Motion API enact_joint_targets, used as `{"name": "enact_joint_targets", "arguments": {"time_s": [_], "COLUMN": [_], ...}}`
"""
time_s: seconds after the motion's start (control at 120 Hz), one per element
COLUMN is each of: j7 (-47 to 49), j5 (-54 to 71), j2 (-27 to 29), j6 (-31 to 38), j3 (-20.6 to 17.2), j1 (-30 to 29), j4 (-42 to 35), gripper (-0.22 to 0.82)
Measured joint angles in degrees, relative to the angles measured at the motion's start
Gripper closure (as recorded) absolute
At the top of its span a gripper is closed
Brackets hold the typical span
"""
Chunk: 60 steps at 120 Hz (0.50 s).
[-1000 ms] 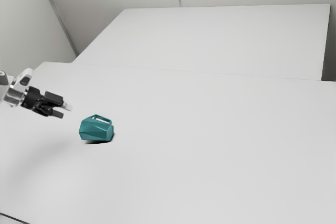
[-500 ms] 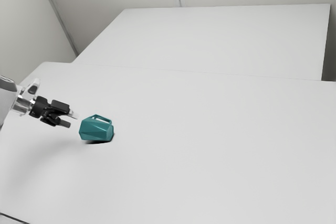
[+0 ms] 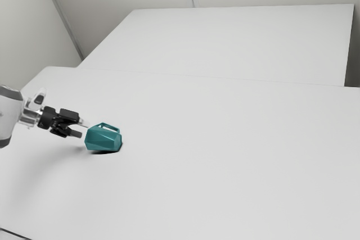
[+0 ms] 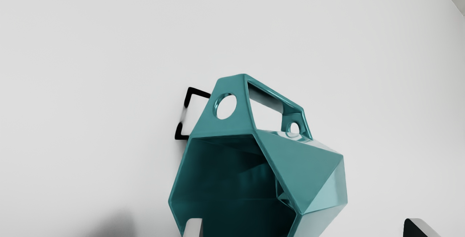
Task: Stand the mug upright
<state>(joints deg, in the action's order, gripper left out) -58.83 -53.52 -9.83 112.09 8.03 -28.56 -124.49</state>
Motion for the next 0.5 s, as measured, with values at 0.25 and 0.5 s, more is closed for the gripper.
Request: {"name": "enact_joint_targets", "arguments": {"time_s": [0.25, 0.5], "j7": [-2.8, -5.0], "j5": [-2.7, -4.5], "j2": [-1.3, -2.1], "j6": [-1.4, -2.3], "j3": [-0.1, -0.6], "j1": [0.0, 0.1], "j4": [-0.3, -0.4], "gripper": [0.00, 0.00]}}
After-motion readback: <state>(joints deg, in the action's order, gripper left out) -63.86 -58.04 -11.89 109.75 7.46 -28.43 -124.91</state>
